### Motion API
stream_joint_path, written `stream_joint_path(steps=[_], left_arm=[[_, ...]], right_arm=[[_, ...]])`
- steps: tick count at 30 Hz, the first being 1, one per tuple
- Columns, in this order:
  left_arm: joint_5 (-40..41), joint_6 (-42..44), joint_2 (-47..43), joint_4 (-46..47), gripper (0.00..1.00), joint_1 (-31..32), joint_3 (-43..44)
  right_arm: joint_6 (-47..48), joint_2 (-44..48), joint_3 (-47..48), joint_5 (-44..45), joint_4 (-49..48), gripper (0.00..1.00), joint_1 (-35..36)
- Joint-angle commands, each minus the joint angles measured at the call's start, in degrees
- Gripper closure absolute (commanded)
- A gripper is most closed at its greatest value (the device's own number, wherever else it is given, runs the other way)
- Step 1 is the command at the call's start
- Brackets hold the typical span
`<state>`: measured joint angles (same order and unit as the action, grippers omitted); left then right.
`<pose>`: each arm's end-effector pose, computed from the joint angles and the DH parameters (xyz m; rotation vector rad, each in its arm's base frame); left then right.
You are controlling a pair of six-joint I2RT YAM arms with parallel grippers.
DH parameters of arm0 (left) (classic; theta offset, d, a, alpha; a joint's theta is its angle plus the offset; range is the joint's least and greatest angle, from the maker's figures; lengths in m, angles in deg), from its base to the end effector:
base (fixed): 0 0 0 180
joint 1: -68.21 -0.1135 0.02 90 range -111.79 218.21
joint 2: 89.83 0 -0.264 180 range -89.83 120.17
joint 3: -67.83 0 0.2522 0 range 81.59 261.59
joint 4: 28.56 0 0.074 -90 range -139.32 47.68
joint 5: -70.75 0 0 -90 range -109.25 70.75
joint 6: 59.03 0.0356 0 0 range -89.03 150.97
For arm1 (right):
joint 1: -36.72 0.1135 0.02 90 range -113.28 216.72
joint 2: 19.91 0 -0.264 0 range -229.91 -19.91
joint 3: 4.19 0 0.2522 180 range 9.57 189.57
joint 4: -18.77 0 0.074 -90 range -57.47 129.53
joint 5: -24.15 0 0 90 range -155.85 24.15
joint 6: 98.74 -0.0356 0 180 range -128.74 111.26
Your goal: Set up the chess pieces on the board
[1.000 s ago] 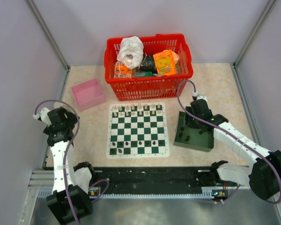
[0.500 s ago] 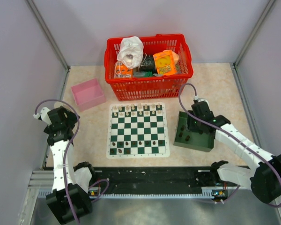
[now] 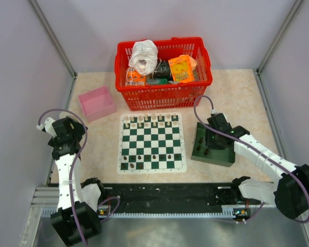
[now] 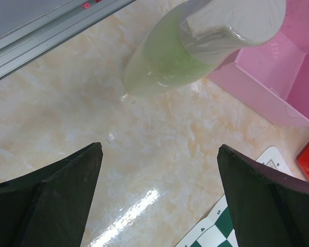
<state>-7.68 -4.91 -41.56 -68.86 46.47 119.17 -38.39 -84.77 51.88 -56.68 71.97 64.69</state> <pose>0.1672 0.0743 0.2582 -1.1591 1.8777 0.0870 0.1867 0.0927 0.2176 0.0913 2.6339 0.1316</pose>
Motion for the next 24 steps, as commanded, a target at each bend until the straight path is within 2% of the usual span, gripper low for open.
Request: stream_joint_path(steps=[1,24], left_arm=[[0.6,0.1,-0.7,2.1,0.01,-0.3,-0.1],[0.9,0.4,-0.3,2.3,0.01,-0.4,-0.1]], right_arm=[[-0.7,-1.1,-1.0,0.1,-1.7,0.56,0.6],[0.5,-5.8,-1.8,-0.7,-5.6,0.65,1.6]])
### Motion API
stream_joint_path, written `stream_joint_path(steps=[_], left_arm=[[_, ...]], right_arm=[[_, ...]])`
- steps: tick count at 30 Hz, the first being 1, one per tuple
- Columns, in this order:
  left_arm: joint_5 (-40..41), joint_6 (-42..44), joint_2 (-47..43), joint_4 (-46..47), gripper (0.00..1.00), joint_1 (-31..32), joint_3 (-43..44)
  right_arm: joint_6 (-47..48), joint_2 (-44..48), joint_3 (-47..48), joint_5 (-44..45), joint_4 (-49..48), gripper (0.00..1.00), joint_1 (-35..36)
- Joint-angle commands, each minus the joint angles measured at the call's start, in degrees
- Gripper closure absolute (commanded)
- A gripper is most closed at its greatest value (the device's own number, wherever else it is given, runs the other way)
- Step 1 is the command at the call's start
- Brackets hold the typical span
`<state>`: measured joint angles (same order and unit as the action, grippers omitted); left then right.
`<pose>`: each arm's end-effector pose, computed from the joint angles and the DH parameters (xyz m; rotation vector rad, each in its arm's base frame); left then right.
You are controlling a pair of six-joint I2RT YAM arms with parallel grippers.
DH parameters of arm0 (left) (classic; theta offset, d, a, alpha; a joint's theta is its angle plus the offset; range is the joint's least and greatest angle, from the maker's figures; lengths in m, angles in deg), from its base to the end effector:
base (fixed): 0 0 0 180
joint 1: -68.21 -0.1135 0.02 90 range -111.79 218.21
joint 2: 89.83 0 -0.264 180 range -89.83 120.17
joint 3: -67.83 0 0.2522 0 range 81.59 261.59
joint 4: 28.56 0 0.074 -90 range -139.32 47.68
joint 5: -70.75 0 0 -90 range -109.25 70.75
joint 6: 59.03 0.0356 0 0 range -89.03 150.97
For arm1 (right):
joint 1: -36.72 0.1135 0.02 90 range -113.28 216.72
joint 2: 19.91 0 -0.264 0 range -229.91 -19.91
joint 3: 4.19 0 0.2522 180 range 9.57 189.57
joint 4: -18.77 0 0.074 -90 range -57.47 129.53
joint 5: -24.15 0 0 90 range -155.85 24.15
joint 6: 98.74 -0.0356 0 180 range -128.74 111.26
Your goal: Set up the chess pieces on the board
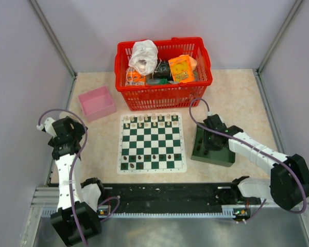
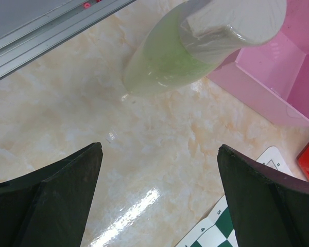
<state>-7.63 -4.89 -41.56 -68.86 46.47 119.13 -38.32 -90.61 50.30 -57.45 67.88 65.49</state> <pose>0.1671 0.0744 0.2579 -1.1594 1.8782 0.0883 0.1958 0.1016 0.1930 0.0623 2.6928 0.1145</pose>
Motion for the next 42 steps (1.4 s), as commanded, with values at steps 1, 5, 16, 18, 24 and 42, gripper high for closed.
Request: stream_joint_path(steps=[1,5,16,18,24,42], left_arm=[[0.9,0.4,-0.4,2.3,0.01,-0.3,-0.1],[0.9,0.3,-0.4,2.3,0.01,-0.4,-0.2],[0.5,0.2,-0.4,2.4,0.01,-0.4,0.0],[0.5,0.2,-0.5,2.3,0.01,-0.4,0.0],[0.4,0.3,-0.2,2.4,0.01,-0.4,0.3],[-0.1,0.0,-0.7,2.0,0.01,-0.4,0.2]], right_arm=[[0.4,0.0,-0.3,0.1,-1.3,0.66,0.8],[0.4,-0.4,-0.1,-0.1,-0.7,0.65,1.3],[0.1,-0.3,0.5,1.1,0.8,0.68,2.3],[0.1,-0.3,0.9,1.4,1.2,0.70,2.5],[0.1,-0.1,2.4,2.9,2.9,0.81,3.3],[-0.9,1.5,20.9,4.3,6.5,0.84,18.1]])
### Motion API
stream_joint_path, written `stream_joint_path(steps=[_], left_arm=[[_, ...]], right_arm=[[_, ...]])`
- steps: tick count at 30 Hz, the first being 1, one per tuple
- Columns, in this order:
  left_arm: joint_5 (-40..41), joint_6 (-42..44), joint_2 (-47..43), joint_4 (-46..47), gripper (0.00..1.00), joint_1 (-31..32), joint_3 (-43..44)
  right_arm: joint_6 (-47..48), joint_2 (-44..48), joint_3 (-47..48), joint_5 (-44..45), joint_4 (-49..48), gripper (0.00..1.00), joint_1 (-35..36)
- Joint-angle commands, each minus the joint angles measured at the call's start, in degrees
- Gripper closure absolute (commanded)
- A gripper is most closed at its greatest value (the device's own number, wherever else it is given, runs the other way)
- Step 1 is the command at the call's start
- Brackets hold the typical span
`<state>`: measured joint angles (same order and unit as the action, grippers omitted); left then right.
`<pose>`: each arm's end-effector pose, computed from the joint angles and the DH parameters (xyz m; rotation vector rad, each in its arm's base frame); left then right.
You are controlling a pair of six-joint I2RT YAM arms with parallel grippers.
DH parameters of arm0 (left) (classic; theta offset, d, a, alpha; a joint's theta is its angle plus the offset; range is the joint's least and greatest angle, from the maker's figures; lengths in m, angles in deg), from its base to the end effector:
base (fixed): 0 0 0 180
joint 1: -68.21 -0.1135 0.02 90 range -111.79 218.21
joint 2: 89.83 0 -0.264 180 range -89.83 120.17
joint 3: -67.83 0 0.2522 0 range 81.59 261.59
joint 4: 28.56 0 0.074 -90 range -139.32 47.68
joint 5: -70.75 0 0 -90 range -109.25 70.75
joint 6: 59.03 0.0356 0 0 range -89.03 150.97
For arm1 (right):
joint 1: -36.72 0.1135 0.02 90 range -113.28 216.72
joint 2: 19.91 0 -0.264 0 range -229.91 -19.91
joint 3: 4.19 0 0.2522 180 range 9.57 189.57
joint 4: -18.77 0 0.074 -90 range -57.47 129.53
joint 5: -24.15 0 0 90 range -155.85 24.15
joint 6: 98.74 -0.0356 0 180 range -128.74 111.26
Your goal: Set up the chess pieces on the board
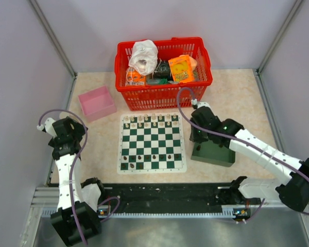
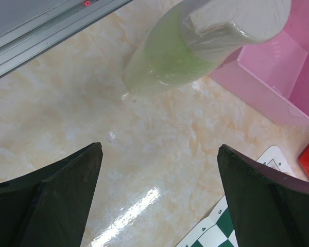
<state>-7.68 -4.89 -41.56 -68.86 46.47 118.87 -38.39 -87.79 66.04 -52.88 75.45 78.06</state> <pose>0.1669 0.0742 0.2564 -1.1608 1.8826 0.0883 0.1824 0.1499 0.2801 -0.1635 2.4944 0.2355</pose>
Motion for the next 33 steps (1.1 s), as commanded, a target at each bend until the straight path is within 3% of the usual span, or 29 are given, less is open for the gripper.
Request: stream_joint_path(steps=[1,12,33], left_arm=[[-0.2,0.1,-0.8,2.0,0.01,-0.4,0.4],[-0.3,0.6,-1.5,1.3,0.01,-0.4,0.4],[1.3,1.5,-1.2,1.0,0.01,-0.4,0.7]], right_arm=[[-1.3,-2.7,5.8,-0.9,-2.2,0.85,7.3],[-2.3,-22.7,13.0,-4.9,-12.2,0.85,23.1],[-2.1,-35.3,19.3,-5.8,-15.1,0.84,28.2]])
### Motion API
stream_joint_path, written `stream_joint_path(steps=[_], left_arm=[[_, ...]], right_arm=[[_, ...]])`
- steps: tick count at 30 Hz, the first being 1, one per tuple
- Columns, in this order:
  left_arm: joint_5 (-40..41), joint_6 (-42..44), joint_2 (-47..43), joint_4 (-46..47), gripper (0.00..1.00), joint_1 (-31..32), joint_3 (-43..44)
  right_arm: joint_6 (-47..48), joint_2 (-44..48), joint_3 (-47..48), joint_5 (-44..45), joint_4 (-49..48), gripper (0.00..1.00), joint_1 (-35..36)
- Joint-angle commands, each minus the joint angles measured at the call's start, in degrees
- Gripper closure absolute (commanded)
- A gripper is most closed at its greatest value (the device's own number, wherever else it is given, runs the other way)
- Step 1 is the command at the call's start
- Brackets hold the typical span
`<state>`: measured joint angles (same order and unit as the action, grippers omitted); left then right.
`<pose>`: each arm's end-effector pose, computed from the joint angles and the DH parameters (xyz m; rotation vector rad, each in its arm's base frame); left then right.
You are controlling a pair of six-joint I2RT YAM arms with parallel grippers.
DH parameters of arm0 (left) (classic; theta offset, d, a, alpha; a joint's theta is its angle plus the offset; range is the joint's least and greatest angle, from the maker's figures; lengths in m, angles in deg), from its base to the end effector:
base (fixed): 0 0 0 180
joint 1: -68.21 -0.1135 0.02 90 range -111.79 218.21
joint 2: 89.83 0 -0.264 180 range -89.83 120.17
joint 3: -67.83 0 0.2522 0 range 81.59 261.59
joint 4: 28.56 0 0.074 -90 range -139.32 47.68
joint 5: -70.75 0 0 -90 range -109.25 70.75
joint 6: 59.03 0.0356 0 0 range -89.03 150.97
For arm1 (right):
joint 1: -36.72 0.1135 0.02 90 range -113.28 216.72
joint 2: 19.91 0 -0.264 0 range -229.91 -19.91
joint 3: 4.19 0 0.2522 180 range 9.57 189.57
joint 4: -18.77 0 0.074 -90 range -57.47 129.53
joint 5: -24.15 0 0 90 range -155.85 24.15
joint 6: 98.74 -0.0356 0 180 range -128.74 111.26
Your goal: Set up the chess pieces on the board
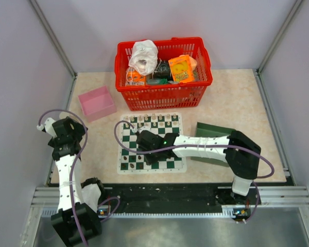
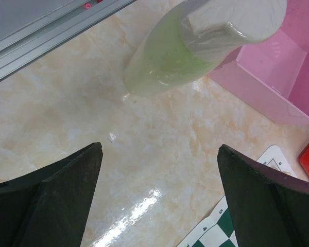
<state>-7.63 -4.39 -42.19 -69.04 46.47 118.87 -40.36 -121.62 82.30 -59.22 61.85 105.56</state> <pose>0.1652 0.0736 0.2579 -1.1500 1.8803 0.0925 0.1390 0.3477 0.2128 -0.8074 2.5350 0.4819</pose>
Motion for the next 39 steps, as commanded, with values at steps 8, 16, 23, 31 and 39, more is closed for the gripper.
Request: stream_joint_path(steps=[8,16,23,31,39], left_arm=[[1.6,1.3,-0.5,1.0,0.01,-0.3,0.7],[1.8,1.3,-0.5,0.9,0.01,-0.4,0.8],[1.8,1.4,-0.2,1.1,0.01,-0.3,0.8],[1.8,1.4,0.2,1.3,0.01,-0.4,0.9],[1.9,1.4,0.3,1.3,0.01,-0.4,1.0]], right_arm=[[0.1,-3.5,3.4,1.2,-1.9,0.83,0.9],[0.2,-4.6,3.7,0.9,-2.3,0.83,1.3],[0.6,-5.0,4.0,0.8,-2.3,0.80,1.6],[0.9,-6.0,4.2,0.6,-2.3,0.76,1.7],[1.6,-4.2,5.1,1.0,-1.4,0.79,2.1]])
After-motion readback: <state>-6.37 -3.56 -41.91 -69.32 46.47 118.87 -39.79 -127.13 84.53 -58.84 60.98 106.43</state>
